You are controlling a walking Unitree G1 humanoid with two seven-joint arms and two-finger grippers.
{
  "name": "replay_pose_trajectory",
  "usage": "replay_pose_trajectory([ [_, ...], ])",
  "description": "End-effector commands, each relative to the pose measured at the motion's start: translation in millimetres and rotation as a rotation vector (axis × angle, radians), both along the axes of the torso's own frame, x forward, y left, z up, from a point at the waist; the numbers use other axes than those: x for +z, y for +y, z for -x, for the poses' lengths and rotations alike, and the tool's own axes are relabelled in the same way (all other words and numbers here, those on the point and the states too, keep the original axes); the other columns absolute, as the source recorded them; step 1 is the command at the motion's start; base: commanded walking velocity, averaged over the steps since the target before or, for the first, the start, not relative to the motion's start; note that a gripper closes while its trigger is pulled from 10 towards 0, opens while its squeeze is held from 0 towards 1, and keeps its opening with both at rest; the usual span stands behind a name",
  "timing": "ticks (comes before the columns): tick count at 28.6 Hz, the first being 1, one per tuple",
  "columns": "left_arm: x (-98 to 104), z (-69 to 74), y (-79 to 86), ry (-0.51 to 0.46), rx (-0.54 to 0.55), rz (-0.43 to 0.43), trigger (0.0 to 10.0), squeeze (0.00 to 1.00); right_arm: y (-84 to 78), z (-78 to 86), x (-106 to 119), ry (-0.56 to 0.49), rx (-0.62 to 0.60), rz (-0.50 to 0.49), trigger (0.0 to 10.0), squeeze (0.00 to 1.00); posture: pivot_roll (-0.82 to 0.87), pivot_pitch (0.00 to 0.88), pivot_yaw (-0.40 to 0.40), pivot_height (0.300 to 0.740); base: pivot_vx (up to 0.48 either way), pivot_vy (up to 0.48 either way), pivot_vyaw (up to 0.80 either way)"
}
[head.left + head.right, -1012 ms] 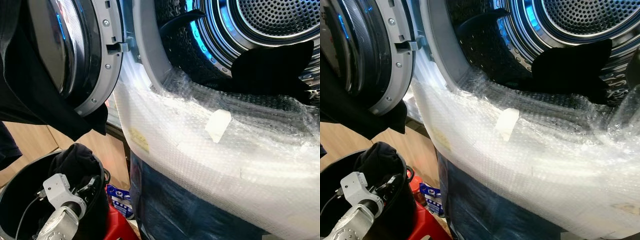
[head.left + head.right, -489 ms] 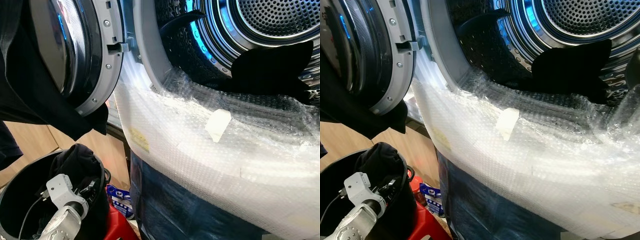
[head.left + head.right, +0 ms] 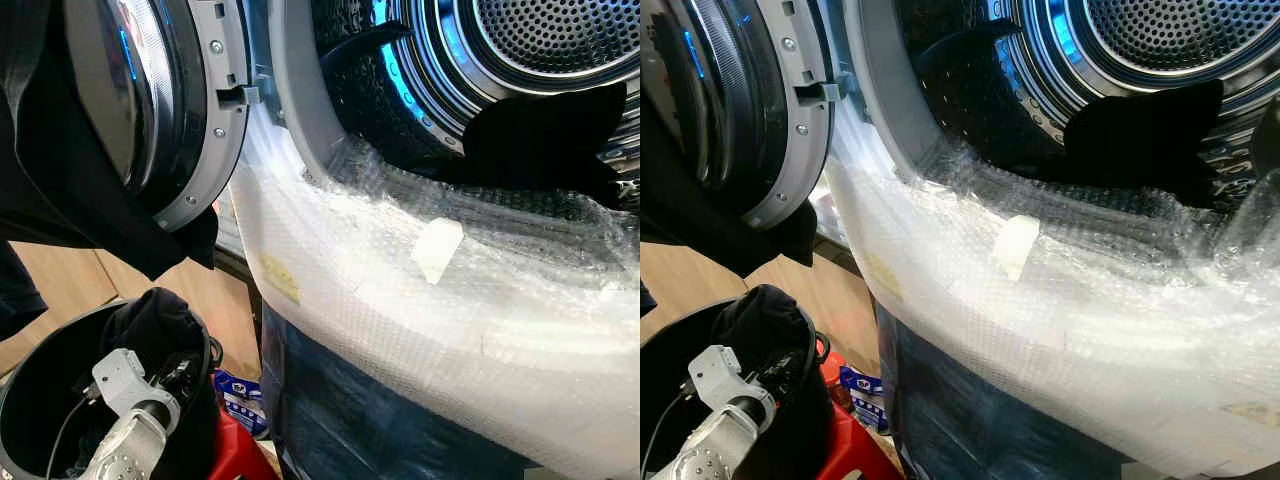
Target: Clothes washing
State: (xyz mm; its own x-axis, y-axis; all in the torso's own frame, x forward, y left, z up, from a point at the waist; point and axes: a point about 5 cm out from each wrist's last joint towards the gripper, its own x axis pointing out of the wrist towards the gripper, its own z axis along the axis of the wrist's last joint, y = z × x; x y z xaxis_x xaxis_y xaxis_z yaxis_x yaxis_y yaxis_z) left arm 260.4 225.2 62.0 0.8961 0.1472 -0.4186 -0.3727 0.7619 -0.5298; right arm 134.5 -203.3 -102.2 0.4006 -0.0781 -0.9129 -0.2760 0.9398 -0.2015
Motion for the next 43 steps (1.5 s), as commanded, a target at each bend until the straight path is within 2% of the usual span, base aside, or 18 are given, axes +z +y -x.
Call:
replay_pose_trajectory([
  [1,-4.3,0.1,-3.7,0.026,-0.007,0.011,0.0,0.00,-1.4,2.6,-0.7,0.011,0.009,0.005,10.0,0.00,0.02,0.025,-0.016,0.740,0.000,0.000,0.00],
  [11,-1.8,-0.3,-6.1,0.005,-0.007,0.009,0.0,0.00,-4.0,2.2,-0.2,0.014,0.021,0.015,10.0,0.00,0.03,0.037,-0.024,0.740,0.000,0.000,0.00],
  [16,1.7,-2.8,-6.2,-0.002,-0.027,-0.037,0.0,0.00,-4.2,2.7,-0.3,0.017,0.025,0.018,10.0,0.00,0.02,0.042,-0.023,0.740,0.000,0.000,0.00],
  [22,3.4,-3.7,-9.3,-0.014,-0.037,-0.036,0.0,0.00,-5.1,3.2,-0.3,0.023,0.031,0.021,10.0,0.00,0.01,0.060,-0.035,0.740,0.000,0.000,0.00],
  [39,7.1,-7.5,-5.6,-0.031,-0.047,-0.064,0.0,0.00,-5.5,-5.0,2.5,0.003,0.033,0.028,10.0,0.00,-0.03,0.032,-0.007,0.740,0.000,0.000,0.00],
  [43,5.5,-7.2,-3.7,-0.026,-0.038,-0.075,0.0,0.00,-4.9,-1.9,1.2,0.015,0.033,0.029,10.0,0.00,-0.02,0.023,-0.005,0.740,0.000,0.000,0.00],
])
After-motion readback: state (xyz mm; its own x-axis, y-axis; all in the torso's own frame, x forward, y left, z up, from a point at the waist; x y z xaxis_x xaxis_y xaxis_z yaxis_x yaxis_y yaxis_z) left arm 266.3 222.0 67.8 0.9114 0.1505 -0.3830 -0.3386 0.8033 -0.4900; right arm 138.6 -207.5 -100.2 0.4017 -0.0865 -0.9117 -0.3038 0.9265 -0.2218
